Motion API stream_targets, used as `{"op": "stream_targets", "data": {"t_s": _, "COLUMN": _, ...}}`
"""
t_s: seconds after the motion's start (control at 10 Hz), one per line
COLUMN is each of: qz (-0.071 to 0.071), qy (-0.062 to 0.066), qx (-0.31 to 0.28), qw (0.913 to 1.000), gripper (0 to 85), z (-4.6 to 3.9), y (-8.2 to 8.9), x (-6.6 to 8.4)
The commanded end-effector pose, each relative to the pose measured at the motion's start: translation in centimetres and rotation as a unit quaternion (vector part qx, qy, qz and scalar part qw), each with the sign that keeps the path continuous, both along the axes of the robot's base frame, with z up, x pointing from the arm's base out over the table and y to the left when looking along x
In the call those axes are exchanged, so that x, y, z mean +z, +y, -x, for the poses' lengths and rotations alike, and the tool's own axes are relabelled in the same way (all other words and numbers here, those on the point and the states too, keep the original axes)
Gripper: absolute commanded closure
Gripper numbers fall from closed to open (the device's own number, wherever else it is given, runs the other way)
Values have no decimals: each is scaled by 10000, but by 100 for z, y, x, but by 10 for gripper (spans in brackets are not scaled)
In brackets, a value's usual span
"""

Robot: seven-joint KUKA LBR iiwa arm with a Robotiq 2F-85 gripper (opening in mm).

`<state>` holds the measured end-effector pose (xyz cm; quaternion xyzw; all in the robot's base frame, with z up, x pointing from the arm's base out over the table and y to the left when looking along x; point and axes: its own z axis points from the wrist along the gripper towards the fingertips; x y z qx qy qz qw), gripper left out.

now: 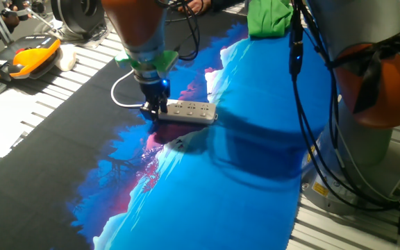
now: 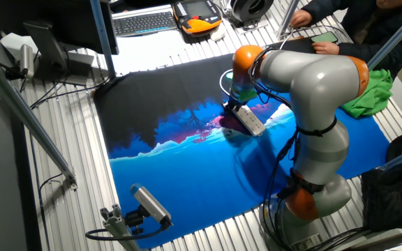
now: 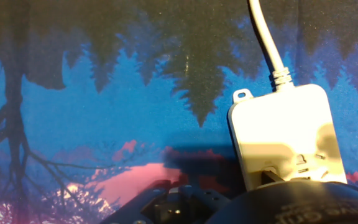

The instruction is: Turn off the power strip by pressing the button

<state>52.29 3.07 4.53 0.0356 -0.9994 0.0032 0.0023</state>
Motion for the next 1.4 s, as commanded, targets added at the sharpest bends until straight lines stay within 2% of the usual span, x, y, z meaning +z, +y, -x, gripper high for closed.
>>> {"op": "stream_targets", "data": {"t_s": 0.0, "qz": 0, "qy": -1, "qx": 0, "qw": 10000, "gripper": 340, "z": -2, "y": -5, "x": -14}}
{"op": "stream_targets", "data": {"t_s": 0.3, "qz": -73, "qy": -62, "qx": 0, "qw": 10000, "gripper": 340, "z": -17, "y": -16, "x": -114}}
{"op": "stream_targets", "data": {"t_s": 0.4, "qz": -48, "qy": -31, "qx": -31, "qw": 10000, "gripper": 340, "z": -6, "y": -7, "x": -30}}
{"op": "stream_targets", "data": {"t_s": 0.6, "qz": -14, "qy": 159, "qx": -162, "qw": 9997, "gripper": 340, "z": 22, "y": 26, "x": 282}}
{"op": "stream_targets", "data": {"t_s": 0.8, "qz": -31, "qy": 206, "qx": -316, "qw": 9993, "gripper": 340, "z": 39, "y": 52, "x": 586}}
{"op": "stream_targets", "data": {"t_s": 0.9, "qz": 17, "qy": 265, "qx": -322, "qw": 9991, "gripper": 510, "z": 33, "y": 62, "x": 729}}
{"op": "stream_targets", "data": {"t_s": 1.0, "qz": 42, "qy": 303, "qx": -306, "qw": 9991, "gripper": 510, "z": 19, "y": 76, "x": 881}}
{"op": "stream_targets", "data": {"t_s": 1.1, "qz": 92, "qy": 333, "qx": -243, "qw": 9991, "gripper": 680, "z": -2, "y": 92, "x": 1043}}
{"op": "stream_targets", "data": {"t_s": 1.2, "qz": 171, "qy": 547, "qx": -99, "qw": 9983, "gripper": 850, "z": -25, "y": 86, "x": 1246}}
{"op": "stream_targets", "data": {"t_s": 1.3, "qz": 208, "qy": 600, "qx": -43, "qw": 9980, "gripper": 850, "z": -1, "y": 69, "x": 1370}}
